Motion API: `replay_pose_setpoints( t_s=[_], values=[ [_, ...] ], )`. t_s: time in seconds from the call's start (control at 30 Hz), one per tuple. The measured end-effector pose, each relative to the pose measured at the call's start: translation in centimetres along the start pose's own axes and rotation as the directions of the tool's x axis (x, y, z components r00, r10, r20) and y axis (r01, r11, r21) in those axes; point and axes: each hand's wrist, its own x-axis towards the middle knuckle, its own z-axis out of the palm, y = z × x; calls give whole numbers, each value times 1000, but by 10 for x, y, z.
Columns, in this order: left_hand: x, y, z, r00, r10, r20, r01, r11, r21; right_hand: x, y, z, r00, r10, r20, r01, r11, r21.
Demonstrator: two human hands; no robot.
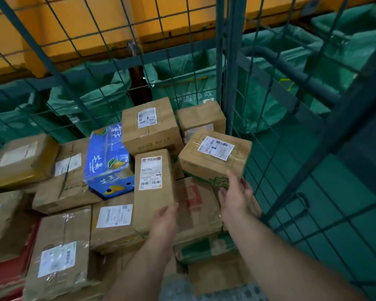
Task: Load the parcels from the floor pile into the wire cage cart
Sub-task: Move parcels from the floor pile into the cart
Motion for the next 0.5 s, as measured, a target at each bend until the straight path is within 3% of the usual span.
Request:
replay_pose_setpoints(
  t_s=[0.17,0.37,0.5],
  values=[
    [8,10,-5,995,-87,57,84,995,47,24,-1,13,996,-24,91,33,995,-91],
    [26,25,-16,961,-230,157,233,972,-2,62,-37,28,994,-90,68,107,945,-308],
    [40,30,-22,948,-283,146,287,958,-5,88,-58,37,991,-34,129,76,940,-333]
  ],
)
